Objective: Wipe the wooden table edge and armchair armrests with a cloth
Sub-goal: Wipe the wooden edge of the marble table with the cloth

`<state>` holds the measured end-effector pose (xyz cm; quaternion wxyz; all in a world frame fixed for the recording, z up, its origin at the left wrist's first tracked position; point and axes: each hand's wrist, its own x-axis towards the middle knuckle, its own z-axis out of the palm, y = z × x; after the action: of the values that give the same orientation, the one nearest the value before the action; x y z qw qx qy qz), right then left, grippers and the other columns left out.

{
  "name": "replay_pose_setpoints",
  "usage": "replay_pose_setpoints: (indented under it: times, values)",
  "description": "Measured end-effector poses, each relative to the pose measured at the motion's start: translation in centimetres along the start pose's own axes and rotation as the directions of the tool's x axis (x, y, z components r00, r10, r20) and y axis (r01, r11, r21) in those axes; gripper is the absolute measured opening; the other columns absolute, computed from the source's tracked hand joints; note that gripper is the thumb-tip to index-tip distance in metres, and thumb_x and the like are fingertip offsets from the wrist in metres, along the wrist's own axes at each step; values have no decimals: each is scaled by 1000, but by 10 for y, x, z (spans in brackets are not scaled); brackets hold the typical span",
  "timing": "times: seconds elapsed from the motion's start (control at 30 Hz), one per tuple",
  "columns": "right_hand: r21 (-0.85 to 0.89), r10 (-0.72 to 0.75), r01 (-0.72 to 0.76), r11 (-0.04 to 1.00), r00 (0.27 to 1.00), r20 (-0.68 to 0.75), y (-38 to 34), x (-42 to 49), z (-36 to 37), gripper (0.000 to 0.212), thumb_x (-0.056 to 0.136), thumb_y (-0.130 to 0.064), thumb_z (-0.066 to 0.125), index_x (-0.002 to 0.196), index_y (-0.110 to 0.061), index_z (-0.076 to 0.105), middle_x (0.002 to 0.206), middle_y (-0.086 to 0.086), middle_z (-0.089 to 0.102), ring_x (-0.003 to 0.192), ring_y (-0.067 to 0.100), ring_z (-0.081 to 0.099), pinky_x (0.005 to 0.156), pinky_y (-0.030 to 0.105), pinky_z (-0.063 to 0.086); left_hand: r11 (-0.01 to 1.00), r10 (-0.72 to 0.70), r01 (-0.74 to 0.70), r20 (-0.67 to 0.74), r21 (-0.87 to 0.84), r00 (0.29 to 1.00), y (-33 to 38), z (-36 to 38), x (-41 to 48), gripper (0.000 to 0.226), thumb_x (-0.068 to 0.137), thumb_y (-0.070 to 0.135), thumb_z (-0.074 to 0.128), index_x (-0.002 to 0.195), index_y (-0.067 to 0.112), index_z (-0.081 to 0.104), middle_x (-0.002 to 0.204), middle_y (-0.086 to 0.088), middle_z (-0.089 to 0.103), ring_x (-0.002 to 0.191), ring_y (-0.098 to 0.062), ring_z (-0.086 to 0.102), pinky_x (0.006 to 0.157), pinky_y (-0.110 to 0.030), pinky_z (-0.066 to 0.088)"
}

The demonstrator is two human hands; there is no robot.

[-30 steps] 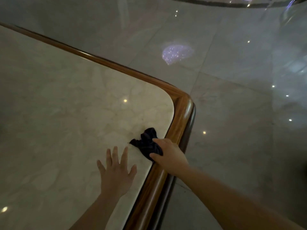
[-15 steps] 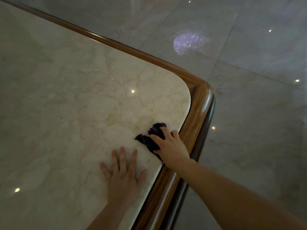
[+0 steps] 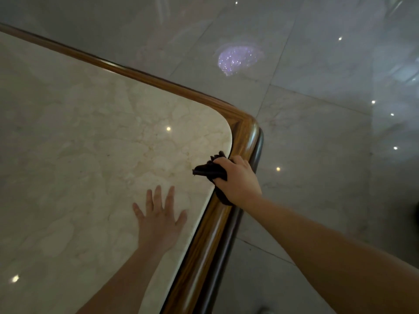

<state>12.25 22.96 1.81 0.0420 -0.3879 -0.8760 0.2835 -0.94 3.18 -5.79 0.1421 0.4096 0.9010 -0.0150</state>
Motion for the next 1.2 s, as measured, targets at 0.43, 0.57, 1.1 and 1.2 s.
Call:
replay_pose_setpoints:
  times: [0.43,0.57,1.1,1.2]
  values:
    - [229,222,-148,962,911,-347,-11,-144,-204,43,89,-33,66,131,-32,58,112,0,57,106,25,54,79,32,43,958,275,-283,-155,-35,949,118,-197,-94,75,91,65,17,156,27,16,162,-13,22,150,-34,15,115,-63,19]
    - [283,318,-211,936,850,-420,-2,-198,-260,44,91,-33,64,134,-30,56,112,-1,57,105,22,55,85,38,51,933,356,-361,-158,-1,921,163,-239,-124,76,91,67,15,155,27,17,161,-14,23,150,-36,16,114,-65,22]
    - [388,608,-472,792,555,-568,88,-382,-373,45,91,-36,65,134,-31,55,118,-3,57,108,19,55,84,35,49,691,723,-717,-105,89,683,359,-292,-190,84,89,72,13,147,16,39,145,-26,42,135,-48,36,105,-69,28]
    - [432,647,-487,760,501,-575,109,-417,-382,45,91,-35,64,135,-32,55,121,-6,56,112,18,54,89,39,51,668,744,-740,-106,85,659,397,-286,-208,75,91,66,27,153,24,24,157,-18,27,147,-40,19,111,-66,23]
